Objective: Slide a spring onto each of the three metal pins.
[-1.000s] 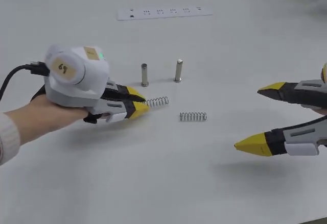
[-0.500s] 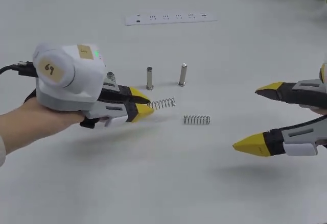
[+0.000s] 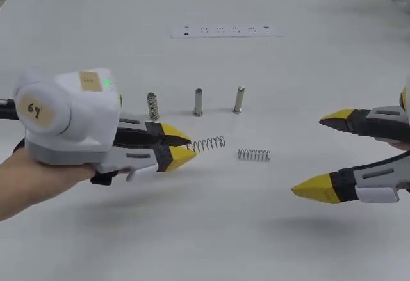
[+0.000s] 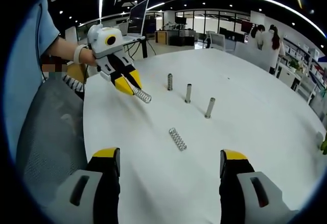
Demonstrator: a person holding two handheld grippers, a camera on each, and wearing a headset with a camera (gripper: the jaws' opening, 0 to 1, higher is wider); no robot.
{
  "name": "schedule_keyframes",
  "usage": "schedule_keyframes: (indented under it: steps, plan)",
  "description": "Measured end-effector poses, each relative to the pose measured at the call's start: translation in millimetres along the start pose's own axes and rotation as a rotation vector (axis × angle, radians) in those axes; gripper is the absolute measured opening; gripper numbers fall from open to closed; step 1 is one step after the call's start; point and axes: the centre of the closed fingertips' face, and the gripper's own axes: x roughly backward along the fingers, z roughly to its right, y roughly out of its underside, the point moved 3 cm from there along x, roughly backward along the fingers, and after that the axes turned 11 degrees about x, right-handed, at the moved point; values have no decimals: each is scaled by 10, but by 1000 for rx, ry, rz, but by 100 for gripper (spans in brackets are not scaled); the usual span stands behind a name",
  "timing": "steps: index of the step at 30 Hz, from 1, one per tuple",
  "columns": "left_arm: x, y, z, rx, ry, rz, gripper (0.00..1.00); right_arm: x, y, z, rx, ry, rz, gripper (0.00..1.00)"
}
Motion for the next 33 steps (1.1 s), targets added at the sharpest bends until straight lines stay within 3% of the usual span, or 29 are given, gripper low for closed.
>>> schedule_keyframes:
  steps: [12, 20, 33]
  plan:
    - [126, 52, 211, 2, 8, 11, 2, -168, -342, -159, 95, -105, 38, 70]
    - [145, 85, 225, 16, 1, 13, 2, -257, -502, -228, 159, -170, 48, 64]
    - [141, 85, 310, 20, 9, 19, 2, -401, -635, -413, 262, -298, 47, 46]
